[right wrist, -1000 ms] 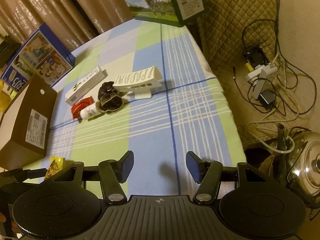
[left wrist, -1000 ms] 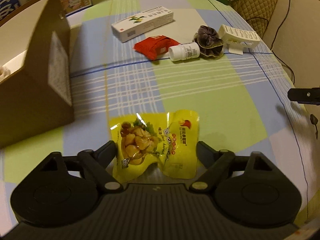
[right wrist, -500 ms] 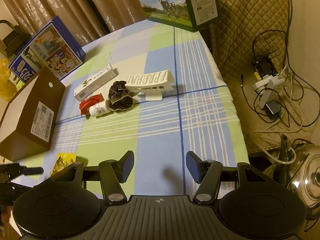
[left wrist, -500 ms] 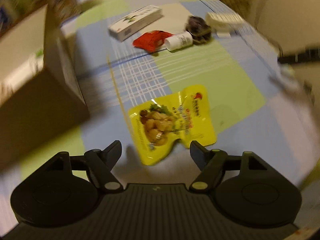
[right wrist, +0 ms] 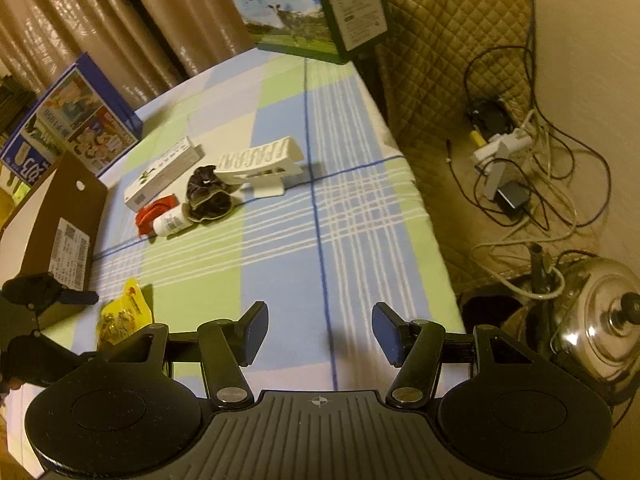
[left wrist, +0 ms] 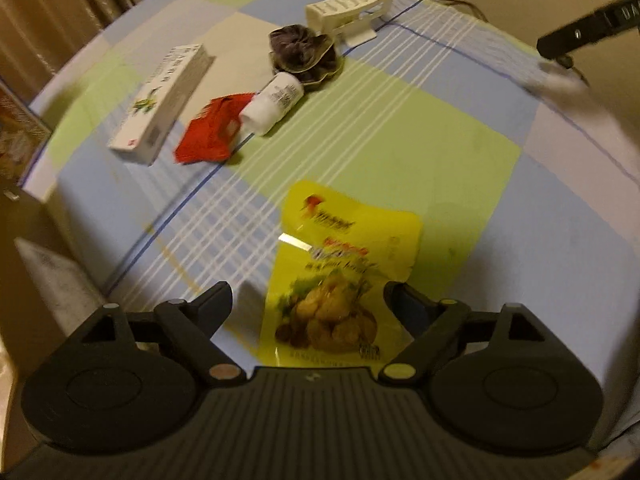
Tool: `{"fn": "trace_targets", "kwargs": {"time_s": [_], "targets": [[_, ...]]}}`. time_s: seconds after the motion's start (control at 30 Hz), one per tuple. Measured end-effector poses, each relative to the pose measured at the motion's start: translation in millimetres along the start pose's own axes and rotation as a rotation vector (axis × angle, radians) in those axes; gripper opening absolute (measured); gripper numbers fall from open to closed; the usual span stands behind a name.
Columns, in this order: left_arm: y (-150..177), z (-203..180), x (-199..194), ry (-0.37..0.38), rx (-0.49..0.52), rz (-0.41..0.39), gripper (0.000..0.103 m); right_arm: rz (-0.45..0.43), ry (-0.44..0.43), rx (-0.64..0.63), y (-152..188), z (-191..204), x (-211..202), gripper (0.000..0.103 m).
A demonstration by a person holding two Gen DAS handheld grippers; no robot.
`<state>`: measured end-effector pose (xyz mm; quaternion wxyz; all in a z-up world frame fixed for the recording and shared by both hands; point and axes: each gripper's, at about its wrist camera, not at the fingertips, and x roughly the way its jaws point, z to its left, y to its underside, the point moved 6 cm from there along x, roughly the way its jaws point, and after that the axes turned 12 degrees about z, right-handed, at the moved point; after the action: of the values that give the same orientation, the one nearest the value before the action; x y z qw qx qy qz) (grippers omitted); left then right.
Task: Organize objects
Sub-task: 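Grasp the white plastic rack with the right tool while the left tool holds the snack bag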
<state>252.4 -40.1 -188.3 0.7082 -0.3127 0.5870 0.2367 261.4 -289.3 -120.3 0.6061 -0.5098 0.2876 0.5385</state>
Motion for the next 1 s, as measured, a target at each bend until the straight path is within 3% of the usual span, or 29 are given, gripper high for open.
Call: {"fn": "trace_targets", "kwargs": {"time_s": [0.2, 0.27, 0.4, 0.43, 0.53, 0.83, 1.0], "targets": [[-5, 1, 5, 0.089, -0.094, 0.006, 0.083, 0.003, 0.001, 0.012, 1, 0, 2, 0.056], [-4, -2, 4, 0.114, -0.135, -0.011, 0.076, 0.008, -0.001, 0.009, 1, 1, 4, 0.056], [0, -10, 1, 0.100, -0.197, -0.038, 0.072, 0.020, -0.007, -0.011, -1, 7, 10, 0.056], [0, -12, -1, 0.095, -0.212, -0.046, 0.063, 0.022, -0.009, -0.018, -3, 8, 12, 0.056], [3, -13, -5, 0.116, -0.287, -0.059, 0.062, 0.024, -0.014, -0.060, -9, 15, 17, 0.056], [6, 7, -23, 0.075, -0.539, -0.120, 0.056, -0.024, -0.008, -0.287, -42, 46, 30, 0.056], [0, 21, -35, 0.052, -0.600, -0.153, 0.055, -0.080, 0.034, -0.467, -72, 63, 43, 0.056]]}}
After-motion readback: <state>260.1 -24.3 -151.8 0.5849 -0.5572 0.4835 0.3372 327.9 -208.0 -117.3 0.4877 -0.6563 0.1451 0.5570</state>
